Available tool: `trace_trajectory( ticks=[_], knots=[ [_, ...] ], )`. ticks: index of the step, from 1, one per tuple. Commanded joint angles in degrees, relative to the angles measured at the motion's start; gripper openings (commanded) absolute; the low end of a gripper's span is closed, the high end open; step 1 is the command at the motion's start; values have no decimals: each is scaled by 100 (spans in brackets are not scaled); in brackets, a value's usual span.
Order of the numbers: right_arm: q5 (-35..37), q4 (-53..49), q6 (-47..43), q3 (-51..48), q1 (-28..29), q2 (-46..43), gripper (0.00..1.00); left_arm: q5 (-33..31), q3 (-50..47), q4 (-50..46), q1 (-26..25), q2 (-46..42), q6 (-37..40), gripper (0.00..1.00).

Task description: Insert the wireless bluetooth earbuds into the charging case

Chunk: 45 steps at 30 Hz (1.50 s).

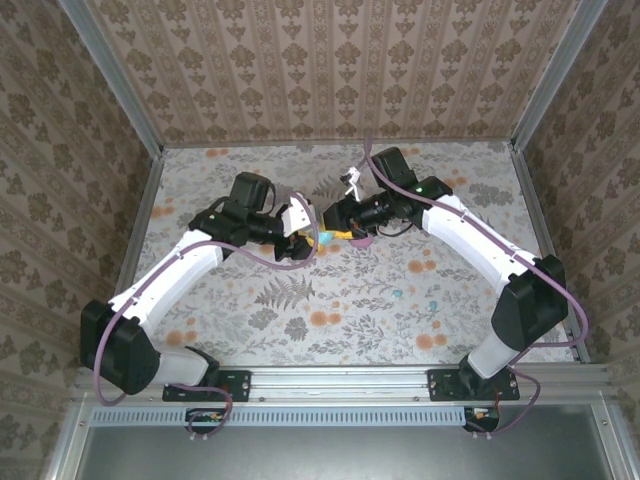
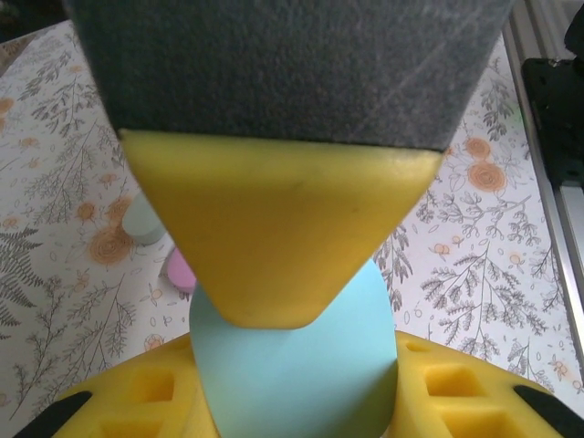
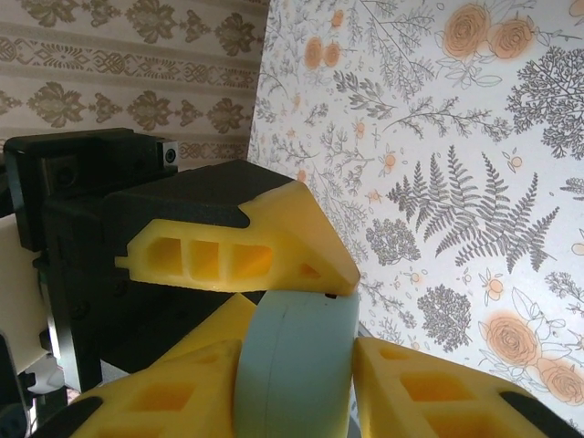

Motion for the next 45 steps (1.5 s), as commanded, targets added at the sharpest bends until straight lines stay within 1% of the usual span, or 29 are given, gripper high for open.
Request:
trace_trajectory(
  ticks=[1,4,6,8,10,13,15,17,21,23,24,25,26,31,35,37,39,45],
  knots=[
    [-63,-289,-76,145,23,129,34,-20,261,-115,-61,2,214,32],
    [11,-352,-104,181,23,141,29,-104,275,-133,-80,11,248,32],
    [19,-358,-119,189,23,138,27,-206,272,-112,-84,11,247,35],
    [67,-300,-112,171,23,108,26,-278,254,-64,-88,-4,213,40],
    [73,-194,-75,124,1,64,25,-338,225,8,-88,-37,172,54],
    [-63,266,146,-62,-99,-60,24,-355,182,92,-63,-76,71,56],
    [-187,768,376,-261,-201,-207,23,-196,91,294,29,-162,-143,61],
    [-322,1195,594,-476,-314,-349,23,-17,-114,768,181,-309,-503,63],
    [-645,2030,1040,-853,-556,-592,23,305,-649,1980,492,-676,-1299,69],
    [-754,2556,1354,-1056,-667,-707,23,548,-830,2475,580,-778,-1643,73],
    [-798,2900,1566,-1177,-730,-764,24,674,-924,2727,579,-818,-1818,74],
    [-821,3202,1763,-1289,-789,-811,24,746,-1029,2947,766,-840,-1935,74],
    [-832,3594,1998,-1418,-880,-861,24,791,-1130,3232,817,-854,-2128,74],
    [-929,5585,3397,-1942,-1158,-985,24,726,-1747,5243,949,-876,-3500,74],
    [-1042,6680,4249,-2039,-1176,-920,25,680,-1963,6406,942,-701,-4289,74],
    [-1078,7097,4618,-2030,-1176,-880,25,748,-1997,6836,916,-593,-4491,74],
    [-1087,7337,4854,-2016,-1174,-845,25,712,-2012,7042,878,-530,-4519,74],
    [-1284,7392,4984,-1857,-1081,-776,26,656,-1940,7704,712,-253,-4551,74]
  ],
)
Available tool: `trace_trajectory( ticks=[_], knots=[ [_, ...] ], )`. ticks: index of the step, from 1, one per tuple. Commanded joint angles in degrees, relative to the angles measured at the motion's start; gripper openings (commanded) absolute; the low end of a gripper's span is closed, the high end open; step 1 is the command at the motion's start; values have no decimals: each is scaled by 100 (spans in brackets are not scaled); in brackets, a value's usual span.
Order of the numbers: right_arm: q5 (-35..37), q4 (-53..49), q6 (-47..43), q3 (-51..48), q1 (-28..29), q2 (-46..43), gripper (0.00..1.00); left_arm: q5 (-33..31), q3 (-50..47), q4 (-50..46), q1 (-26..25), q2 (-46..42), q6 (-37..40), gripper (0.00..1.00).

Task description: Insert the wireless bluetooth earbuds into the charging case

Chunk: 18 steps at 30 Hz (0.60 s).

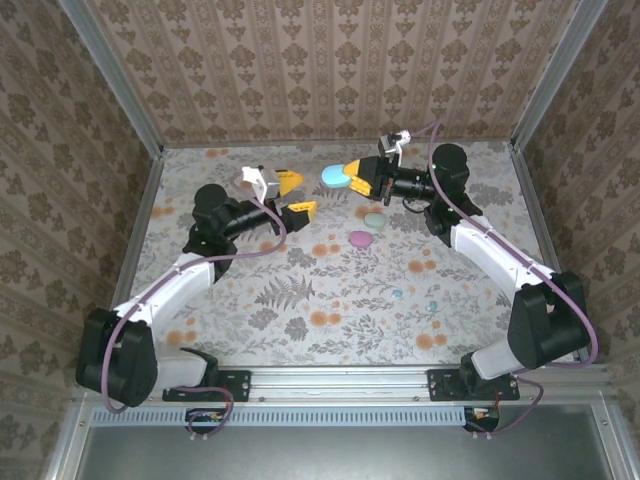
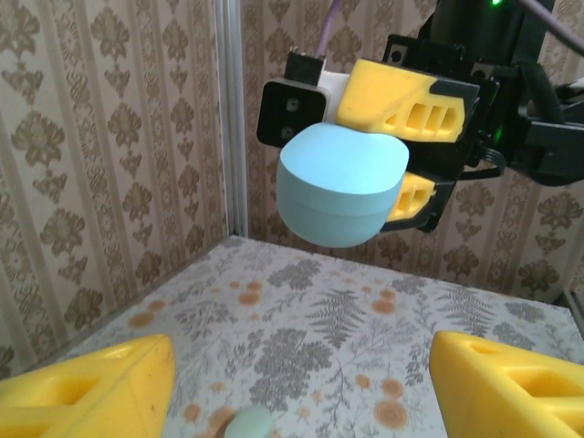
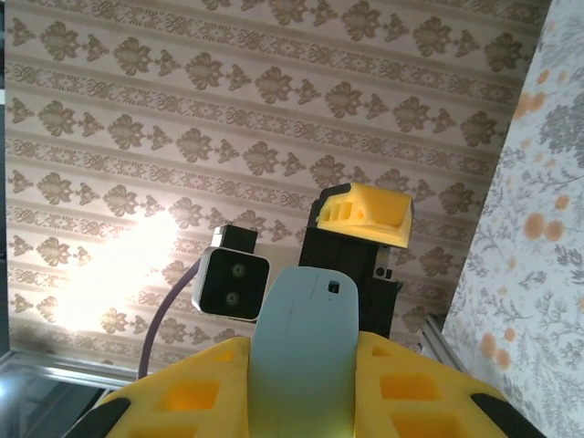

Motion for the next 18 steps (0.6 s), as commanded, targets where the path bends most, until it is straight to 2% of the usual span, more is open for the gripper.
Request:
trace_trajectory(
  ticks=[1,6,7,13,18],
  knots=[
    [-281,434,289,168,98,59,26,94,20,890,-106,158,-212,74],
    [-328,441,328,221,197,137,26,191,143,1197,-122,343,-264,73],
    [-332,458,345,228,203,145,26,265,186,1203,-297,364,-265,73],
    [-401,658,539,252,249,179,27,331,297,1216,-399,436,-251,71],
    [-454,768,659,275,273,254,27,369,395,1259,-408,475,-343,67]
  ],
)
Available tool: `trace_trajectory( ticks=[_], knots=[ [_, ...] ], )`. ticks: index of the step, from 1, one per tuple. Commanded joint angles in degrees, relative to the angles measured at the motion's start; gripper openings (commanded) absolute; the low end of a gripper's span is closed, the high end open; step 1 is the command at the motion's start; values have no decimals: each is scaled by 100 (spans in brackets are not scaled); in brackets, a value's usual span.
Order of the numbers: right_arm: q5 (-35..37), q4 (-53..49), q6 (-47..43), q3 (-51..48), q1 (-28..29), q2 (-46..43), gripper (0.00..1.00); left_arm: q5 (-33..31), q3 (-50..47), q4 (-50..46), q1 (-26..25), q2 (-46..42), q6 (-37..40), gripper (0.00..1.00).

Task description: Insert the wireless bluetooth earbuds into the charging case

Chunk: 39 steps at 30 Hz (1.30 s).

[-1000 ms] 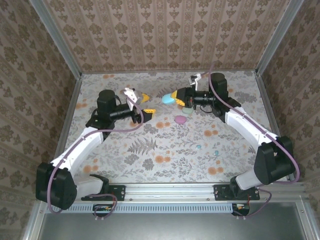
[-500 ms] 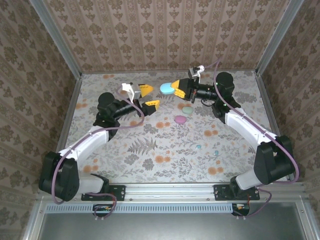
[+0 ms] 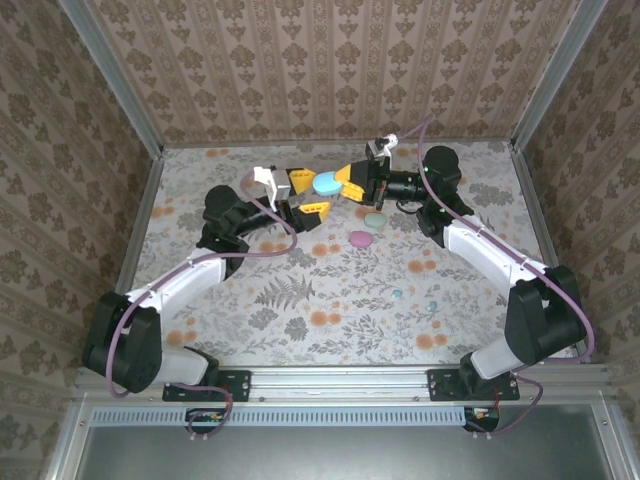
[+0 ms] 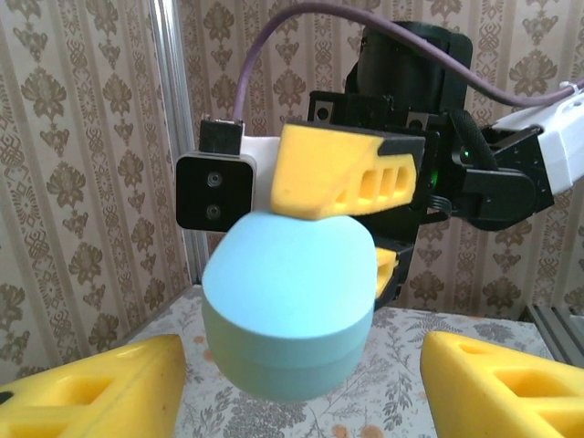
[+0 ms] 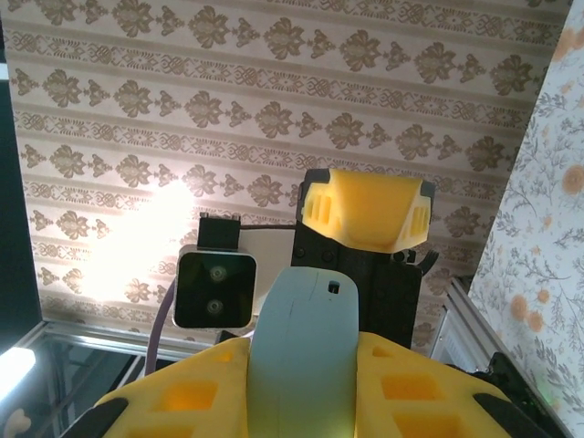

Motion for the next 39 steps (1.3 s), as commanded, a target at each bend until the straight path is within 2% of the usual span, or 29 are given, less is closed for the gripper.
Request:
trace_trajectory(
  ticks=[1,6,18,34,39],
  knots=[
    [-172,442,196,230,53,82,27,161,241,325,-14,88,-163,66],
    [-193,714,366,229,64,139,27,231,311,407,-25,169,-321,59],
    [-115,1255,739,160,80,295,27,185,390,483,-64,240,-421,52],
    [-18,1812,1072,96,100,508,27,89,374,917,-82,353,-776,50],
    [12,1955,1179,82,97,543,27,84,379,891,-82,369,-770,45]
  ],
)
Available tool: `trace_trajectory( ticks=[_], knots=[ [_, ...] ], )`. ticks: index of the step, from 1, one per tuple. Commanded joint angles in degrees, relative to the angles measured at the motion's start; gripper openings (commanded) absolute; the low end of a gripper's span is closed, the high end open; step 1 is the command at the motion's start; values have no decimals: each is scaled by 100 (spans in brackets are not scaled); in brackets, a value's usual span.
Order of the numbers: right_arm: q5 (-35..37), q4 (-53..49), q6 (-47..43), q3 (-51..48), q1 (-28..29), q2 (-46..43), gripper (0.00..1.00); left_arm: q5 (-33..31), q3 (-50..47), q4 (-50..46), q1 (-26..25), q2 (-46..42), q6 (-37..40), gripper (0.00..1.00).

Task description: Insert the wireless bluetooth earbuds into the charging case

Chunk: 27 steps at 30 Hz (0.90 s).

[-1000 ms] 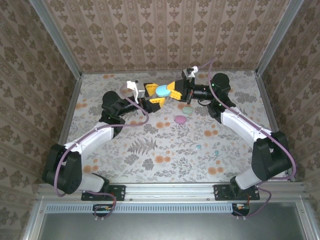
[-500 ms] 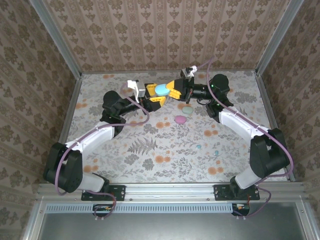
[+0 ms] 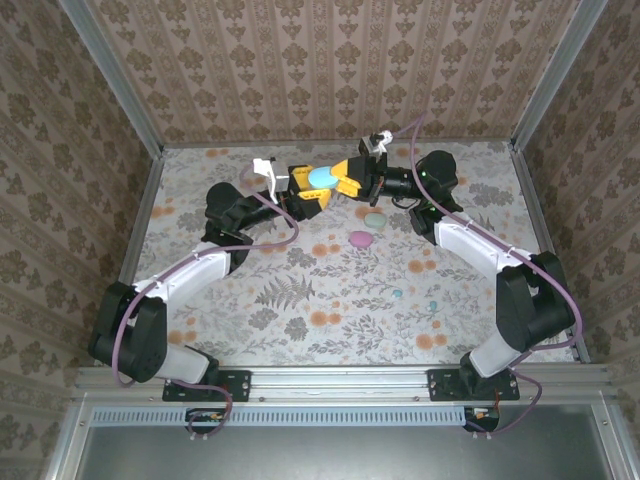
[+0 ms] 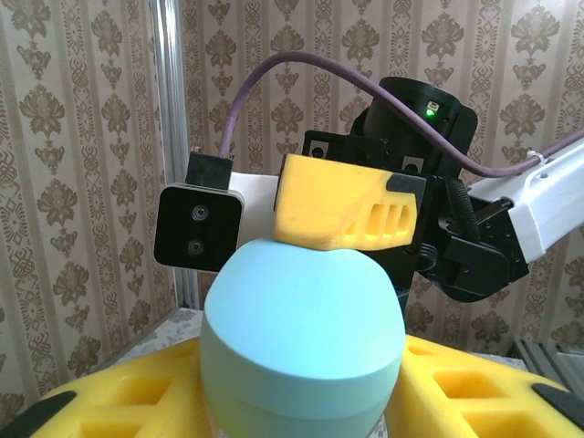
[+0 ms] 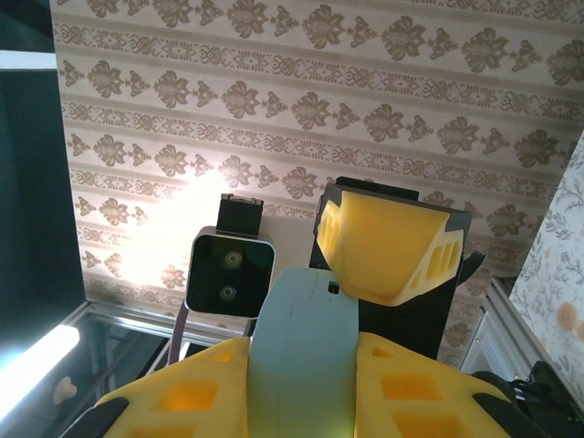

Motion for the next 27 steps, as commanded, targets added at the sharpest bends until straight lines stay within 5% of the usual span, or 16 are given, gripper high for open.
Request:
trace_trajectory(
  ticks=[1,13,18,27],
  knots=[
    [67,398,95,51,25,77,27,80,179,277,-43,39,-111,45],
    [151,497,139,-11,54,121,27,16,170,289,-60,34,-110,46],
    [177,444,107,-65,57,134,27,-17,187,240,-60,30,-112,38],
    [204,-737,-734,-98,54,-47,32,-2,196,-109,-60,-75,129,34]
  ],
)
